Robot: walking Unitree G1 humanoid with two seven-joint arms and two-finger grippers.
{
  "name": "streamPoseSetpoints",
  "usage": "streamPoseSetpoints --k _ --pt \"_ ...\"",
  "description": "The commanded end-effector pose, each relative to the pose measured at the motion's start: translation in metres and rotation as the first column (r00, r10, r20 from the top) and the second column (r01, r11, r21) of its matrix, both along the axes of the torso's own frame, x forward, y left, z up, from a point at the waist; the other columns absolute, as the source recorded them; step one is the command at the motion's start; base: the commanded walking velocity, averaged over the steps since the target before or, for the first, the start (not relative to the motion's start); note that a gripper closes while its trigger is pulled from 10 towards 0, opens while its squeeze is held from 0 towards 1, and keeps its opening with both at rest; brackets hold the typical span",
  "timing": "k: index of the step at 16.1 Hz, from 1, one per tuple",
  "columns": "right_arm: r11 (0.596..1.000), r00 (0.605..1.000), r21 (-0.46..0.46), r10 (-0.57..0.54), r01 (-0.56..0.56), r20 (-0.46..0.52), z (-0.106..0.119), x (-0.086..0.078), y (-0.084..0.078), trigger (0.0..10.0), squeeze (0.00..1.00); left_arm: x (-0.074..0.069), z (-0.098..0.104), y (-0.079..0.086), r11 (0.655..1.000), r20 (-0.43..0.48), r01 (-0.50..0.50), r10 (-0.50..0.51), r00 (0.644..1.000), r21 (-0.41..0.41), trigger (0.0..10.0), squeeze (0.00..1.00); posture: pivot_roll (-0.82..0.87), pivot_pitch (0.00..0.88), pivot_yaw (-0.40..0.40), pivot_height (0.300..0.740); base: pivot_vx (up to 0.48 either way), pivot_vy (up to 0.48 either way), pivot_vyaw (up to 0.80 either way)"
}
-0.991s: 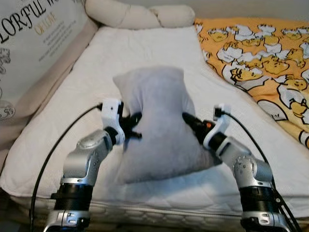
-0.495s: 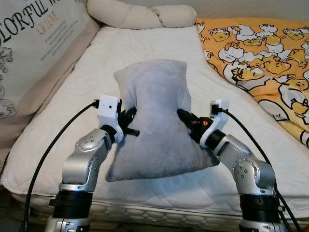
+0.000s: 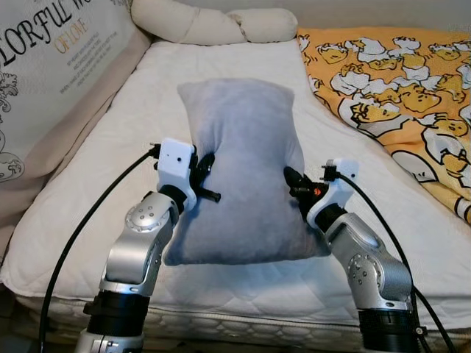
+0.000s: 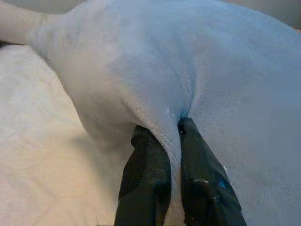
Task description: Clean up the room
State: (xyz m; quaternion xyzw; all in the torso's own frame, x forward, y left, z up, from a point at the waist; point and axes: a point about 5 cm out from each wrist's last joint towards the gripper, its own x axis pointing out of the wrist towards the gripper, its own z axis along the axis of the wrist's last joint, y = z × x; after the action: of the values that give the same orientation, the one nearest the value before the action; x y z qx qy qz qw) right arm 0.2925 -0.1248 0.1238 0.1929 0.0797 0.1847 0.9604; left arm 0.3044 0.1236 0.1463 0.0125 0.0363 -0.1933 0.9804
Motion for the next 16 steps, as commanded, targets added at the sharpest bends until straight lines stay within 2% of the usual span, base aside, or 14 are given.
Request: streamPoseSetpoints --k 1,7,16 --pt "1.0 0.999 0.007 -0.015 0.015 0.049 0.0068 -0.0009 -0.0011 10.0 0.0 -0.0007 0.004 0.0004 1.0 0.032 0.004 -0.004 0.999 0.012 10.0 0.0 -0.04 0.0 0.04 0.74 0.0 0.0 0.0" --pt "1.0 0.999 -0.011 -0.024 0.024 0.046 0.0032 0.0002 0.0049 10.0 0.0 0.004 0.0011 0.0052 0.999 0.014 -0.04 0.04 0.999 0.014 10.0 0.0 -0.03 0.0 0.032 0.74 0.0 0.0 0.0" --pt "0.996 0.997 -0.059 -0.065 0.068 0.041 -0.0025 -0.0003 0.0011 10.0 0.0 0.0054 -0.0008 0.0087 0.998 0.002 -0.044 0.044 0.999 0.048 10.0 0.0 -0.03 0.0 0.039 0.74 0.0 0.0 0.0"
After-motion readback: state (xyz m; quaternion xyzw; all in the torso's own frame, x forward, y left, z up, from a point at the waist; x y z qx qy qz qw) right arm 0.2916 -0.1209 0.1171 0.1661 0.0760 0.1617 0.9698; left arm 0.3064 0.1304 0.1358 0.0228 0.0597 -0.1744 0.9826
